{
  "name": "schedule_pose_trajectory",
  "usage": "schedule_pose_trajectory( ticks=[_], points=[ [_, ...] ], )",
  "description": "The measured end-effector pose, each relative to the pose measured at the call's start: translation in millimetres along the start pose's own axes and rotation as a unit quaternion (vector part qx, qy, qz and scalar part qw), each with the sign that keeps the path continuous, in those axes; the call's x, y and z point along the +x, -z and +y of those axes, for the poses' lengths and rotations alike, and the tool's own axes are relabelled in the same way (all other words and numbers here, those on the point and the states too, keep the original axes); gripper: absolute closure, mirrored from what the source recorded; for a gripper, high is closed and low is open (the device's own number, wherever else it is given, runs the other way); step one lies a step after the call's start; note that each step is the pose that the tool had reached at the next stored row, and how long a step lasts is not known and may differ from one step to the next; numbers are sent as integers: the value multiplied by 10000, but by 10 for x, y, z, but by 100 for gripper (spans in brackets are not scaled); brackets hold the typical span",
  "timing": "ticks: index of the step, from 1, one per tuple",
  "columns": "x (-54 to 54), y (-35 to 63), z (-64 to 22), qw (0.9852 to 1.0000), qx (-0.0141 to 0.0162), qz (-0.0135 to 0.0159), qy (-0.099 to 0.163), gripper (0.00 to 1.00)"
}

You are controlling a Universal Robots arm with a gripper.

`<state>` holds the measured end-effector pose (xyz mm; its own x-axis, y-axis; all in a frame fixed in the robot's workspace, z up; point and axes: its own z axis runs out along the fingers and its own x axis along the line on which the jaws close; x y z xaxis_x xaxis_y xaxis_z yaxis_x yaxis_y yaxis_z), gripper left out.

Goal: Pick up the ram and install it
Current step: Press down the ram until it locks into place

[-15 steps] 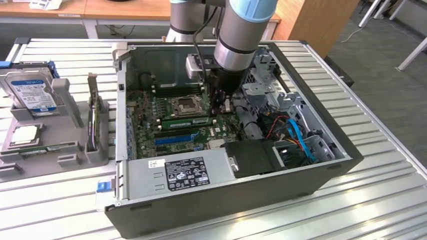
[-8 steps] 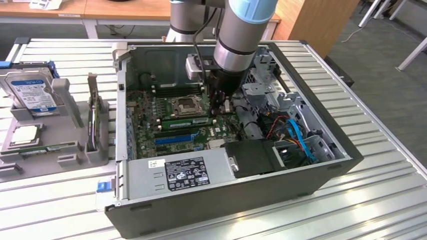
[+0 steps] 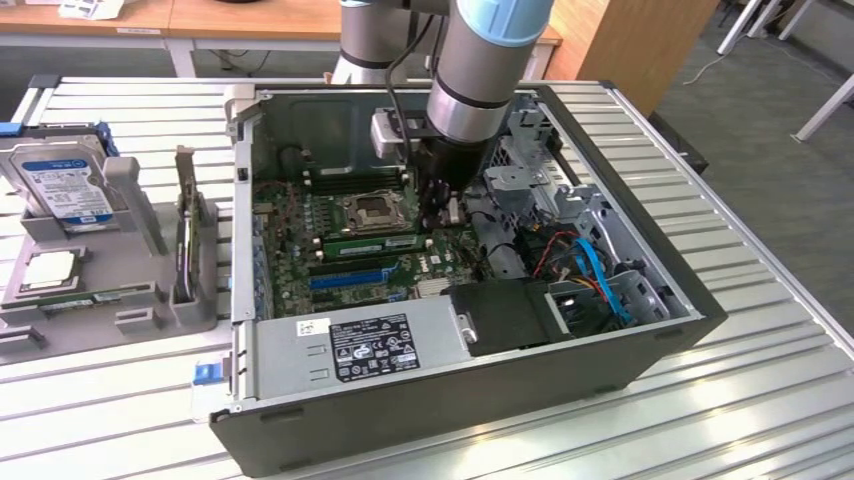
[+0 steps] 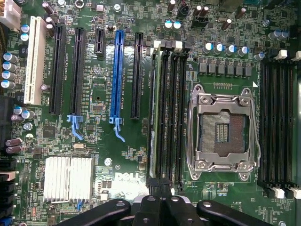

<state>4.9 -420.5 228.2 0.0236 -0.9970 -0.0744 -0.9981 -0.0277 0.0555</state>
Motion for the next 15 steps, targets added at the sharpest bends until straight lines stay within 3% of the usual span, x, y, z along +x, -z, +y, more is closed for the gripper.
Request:
schedule_pose_trajectory(
  ticks=[15],
  points=[
    [3, -36, -2, 10000, 0, 0, 0, 90]
  ],
)
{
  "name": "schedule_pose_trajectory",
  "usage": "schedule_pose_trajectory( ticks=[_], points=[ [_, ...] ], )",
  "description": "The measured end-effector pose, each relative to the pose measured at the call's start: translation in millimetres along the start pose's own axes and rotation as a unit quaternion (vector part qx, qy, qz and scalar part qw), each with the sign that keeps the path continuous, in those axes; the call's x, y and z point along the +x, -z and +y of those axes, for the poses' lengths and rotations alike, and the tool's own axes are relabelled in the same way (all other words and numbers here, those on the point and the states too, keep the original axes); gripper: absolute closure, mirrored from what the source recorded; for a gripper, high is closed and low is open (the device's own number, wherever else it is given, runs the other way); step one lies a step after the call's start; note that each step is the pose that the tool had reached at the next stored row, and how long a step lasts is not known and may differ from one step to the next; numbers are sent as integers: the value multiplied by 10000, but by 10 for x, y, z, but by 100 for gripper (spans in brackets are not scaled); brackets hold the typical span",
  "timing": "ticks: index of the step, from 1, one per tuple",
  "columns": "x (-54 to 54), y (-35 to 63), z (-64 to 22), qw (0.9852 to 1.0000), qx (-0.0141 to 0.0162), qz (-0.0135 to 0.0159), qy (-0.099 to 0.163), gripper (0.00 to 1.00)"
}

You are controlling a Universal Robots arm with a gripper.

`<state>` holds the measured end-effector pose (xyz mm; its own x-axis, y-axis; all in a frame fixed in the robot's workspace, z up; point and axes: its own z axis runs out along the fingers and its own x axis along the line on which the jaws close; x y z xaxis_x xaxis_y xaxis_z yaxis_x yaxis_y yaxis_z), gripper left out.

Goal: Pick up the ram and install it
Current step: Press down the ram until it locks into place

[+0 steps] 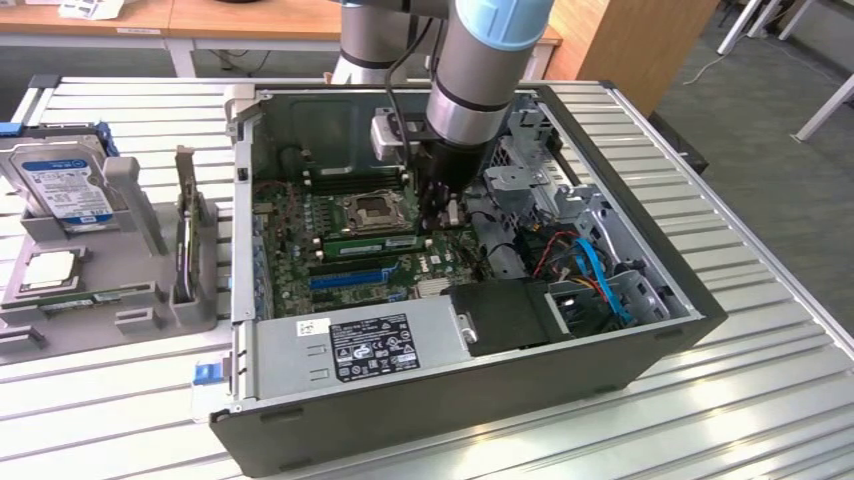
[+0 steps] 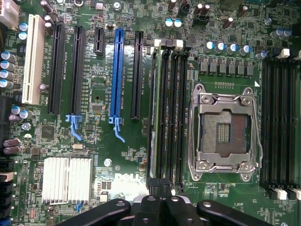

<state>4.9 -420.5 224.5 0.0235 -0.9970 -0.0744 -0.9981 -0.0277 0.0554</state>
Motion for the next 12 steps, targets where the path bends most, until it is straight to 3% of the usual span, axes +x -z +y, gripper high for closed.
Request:
schedule_pose_trajectory(
  ticks=[12],
  points=[
    [1, -10, 0, 10000, -1, 1, 0, 90]
  ],
)
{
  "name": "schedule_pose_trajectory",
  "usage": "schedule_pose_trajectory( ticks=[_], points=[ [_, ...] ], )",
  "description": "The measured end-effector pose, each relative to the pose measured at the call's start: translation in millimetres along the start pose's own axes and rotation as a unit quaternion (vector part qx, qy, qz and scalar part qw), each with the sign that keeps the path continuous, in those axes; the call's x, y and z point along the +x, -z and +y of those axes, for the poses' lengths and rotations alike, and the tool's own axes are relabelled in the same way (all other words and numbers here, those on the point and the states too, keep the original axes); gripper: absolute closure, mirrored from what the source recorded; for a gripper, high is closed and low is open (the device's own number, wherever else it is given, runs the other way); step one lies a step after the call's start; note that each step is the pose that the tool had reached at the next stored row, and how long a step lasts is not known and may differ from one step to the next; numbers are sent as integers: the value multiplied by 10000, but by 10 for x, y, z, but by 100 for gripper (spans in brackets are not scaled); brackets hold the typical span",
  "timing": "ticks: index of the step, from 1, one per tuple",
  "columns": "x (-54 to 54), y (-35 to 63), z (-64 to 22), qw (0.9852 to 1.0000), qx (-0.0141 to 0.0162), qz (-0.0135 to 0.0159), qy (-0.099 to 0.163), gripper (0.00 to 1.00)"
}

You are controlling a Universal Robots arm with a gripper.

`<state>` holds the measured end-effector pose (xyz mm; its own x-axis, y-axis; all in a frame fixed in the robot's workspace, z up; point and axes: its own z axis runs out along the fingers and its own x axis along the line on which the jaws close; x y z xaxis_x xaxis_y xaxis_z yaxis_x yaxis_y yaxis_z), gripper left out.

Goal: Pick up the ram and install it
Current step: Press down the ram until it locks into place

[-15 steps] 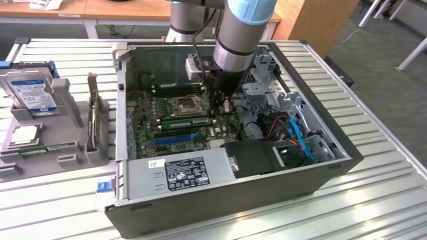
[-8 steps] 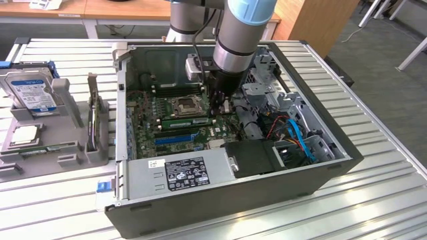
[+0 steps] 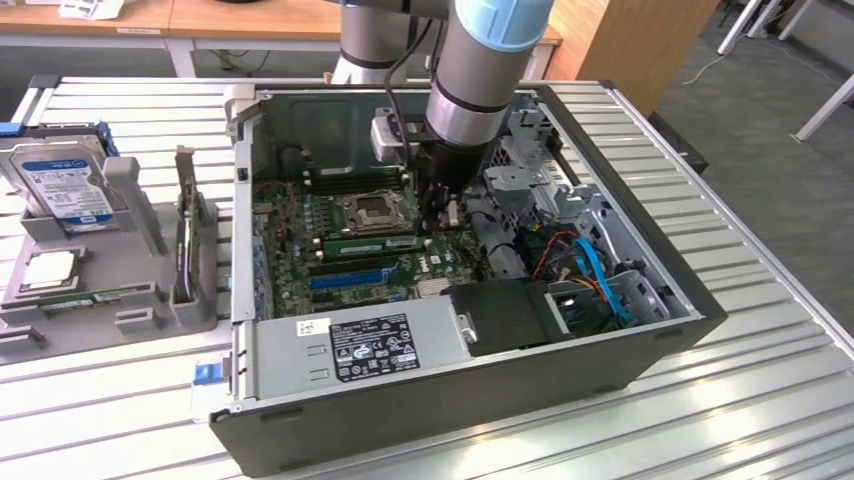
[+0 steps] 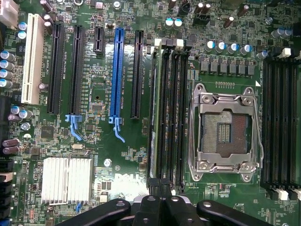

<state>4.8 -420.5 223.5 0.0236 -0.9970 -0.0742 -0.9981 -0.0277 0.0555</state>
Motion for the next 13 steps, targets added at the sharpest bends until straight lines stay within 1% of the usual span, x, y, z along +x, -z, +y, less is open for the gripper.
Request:
schedule_pose_trajectory(
  ticks=[8, 10, 13],
  points=[
    [0, -5, 0, 10000, 0, -1, 0, 90],
    [-2, 11, 1, 10000, 1, -4, 0, 90],
    [-4, 54, 3, 10000, -1, -1, -1, 90]
  ],
)
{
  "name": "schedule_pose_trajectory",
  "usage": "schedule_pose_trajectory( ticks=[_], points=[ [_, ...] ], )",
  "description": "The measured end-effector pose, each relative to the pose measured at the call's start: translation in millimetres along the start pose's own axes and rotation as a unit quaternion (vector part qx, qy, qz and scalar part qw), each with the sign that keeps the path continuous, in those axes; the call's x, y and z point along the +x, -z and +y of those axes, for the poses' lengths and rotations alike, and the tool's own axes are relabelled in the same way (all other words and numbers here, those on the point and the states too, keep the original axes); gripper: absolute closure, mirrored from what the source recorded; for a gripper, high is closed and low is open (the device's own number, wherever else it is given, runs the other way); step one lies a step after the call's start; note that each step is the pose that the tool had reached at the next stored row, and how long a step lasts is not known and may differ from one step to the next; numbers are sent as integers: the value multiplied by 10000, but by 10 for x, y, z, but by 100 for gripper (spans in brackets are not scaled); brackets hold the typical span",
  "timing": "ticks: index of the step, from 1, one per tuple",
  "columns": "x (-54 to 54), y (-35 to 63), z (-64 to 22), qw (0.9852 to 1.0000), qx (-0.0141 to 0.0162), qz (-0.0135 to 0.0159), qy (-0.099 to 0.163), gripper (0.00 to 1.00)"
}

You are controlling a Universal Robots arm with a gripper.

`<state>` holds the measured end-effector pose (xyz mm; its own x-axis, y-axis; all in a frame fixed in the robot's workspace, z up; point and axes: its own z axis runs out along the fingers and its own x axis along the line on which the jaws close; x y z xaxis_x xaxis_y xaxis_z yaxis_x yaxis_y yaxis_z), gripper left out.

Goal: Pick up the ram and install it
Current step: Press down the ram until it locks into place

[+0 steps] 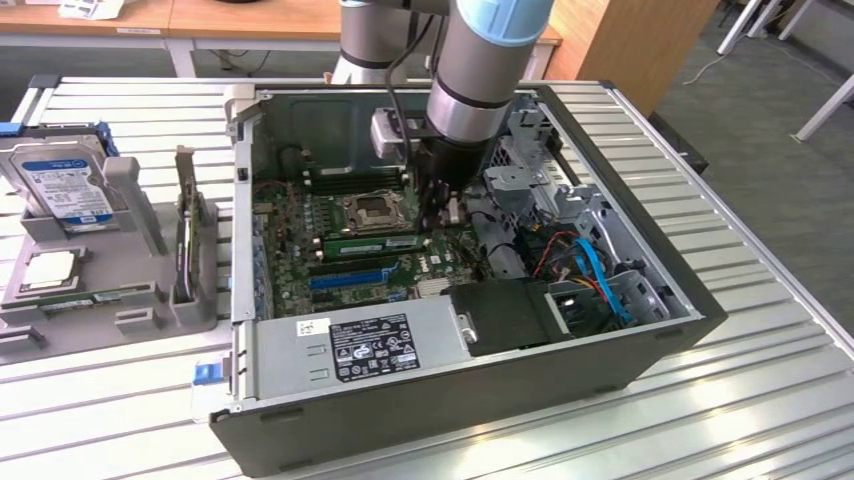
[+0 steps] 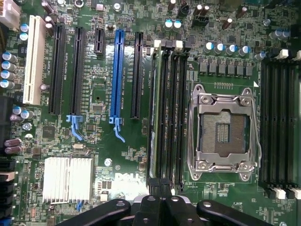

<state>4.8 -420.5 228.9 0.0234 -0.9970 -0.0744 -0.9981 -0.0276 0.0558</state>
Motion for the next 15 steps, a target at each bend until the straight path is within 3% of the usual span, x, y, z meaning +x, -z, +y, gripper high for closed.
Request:
schedule_pose_trajectory(
  ticks=[8, 15],
  points=[
    [-9, 117, 6, 10000, -1, 0, 0, 90],
    [-9, 125, 7, 10000, 0, 0, 0, 90]
  ],
)
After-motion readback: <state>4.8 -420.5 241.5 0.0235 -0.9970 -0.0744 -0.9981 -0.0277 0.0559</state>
